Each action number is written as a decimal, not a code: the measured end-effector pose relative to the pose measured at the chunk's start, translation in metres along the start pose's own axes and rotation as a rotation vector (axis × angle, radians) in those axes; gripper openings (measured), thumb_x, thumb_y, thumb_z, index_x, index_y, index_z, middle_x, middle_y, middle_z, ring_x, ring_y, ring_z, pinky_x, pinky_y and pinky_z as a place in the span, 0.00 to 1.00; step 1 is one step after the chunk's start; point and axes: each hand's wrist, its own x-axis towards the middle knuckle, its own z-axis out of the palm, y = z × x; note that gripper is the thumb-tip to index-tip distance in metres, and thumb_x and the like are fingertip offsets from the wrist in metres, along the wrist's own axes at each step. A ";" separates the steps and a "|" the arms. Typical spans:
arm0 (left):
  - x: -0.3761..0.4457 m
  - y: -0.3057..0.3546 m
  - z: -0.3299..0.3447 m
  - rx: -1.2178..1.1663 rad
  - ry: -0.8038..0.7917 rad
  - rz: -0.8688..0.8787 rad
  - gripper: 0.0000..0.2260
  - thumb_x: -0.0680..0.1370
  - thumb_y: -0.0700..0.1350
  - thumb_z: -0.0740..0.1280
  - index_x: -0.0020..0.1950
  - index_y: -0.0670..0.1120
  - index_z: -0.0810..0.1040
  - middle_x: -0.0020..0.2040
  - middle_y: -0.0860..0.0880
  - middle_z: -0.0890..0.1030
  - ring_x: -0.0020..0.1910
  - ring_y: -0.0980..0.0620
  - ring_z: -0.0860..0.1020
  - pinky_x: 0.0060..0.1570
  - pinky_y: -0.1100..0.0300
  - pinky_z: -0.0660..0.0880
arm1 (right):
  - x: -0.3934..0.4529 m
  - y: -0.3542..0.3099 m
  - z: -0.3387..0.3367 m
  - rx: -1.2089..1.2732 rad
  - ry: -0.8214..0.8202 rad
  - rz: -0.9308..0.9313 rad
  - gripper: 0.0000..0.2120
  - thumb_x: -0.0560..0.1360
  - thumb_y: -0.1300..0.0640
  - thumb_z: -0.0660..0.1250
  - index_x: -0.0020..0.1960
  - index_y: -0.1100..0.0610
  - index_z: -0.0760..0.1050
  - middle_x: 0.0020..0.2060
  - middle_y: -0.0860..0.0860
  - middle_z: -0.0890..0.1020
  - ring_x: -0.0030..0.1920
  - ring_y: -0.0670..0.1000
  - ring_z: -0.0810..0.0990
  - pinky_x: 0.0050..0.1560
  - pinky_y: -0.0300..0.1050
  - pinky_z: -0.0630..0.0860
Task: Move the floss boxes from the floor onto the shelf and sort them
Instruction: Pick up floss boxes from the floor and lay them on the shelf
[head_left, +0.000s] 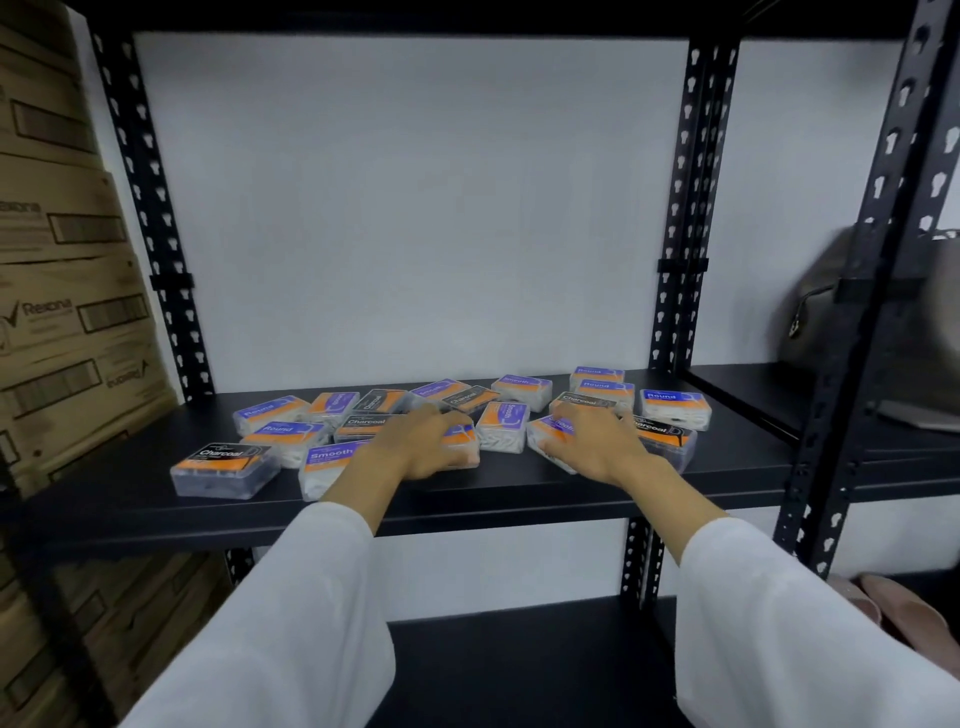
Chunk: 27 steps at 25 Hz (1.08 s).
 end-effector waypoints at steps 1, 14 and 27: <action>-0.002 0.001 0.000 0.006 0.017 0.007 0.26 0.75 0.60 0.64 0.72 0.56 0.68 0.71 0.47 0.68 0.66 0.42 0.70 0.64 0.45 0.71 | -0.003 -0.002 0.000 0.009 0.037 -0.006 0.19 0.76 0.39 0.57 0.61 0.48 0.71 0.59 0.51 0.79 0.61 0.56 0.74 0.70 0.60 0.57; -0.107 0.050 0.018 -0.300 0.346 0.036 0.30 0.70 0.64 0.70 0.69 0.59 0.69 0.61 0.53 0.72 0.59 0.52 0.72 0.58 0.54 0.74 | -0.108 -0.015 -0.009 0.185 0.228 -0.137 0.25 0.70 0.44 0.67 0.65 0.48 0.69 0.59 0.55 0.75 0.60 0.56 0.72 0.57 0.56 0.74; -0.192 0.051 0.231 -0.410 0.032 -0.103 0.28 0.68 0.57 0.72 0.68 0.58 0.71 0.62 0.54 0.73 0.56 0.54 0.74 0.58 0.54 0.75 | -0.238 0.042 0.172 0.318 -0.089 0.041 0.27 0.70 0.47 0.70 0.68 0.47 0.68 0.61 0.53 0.73 0.61 0.55 0.72 0.60 0.50 0.73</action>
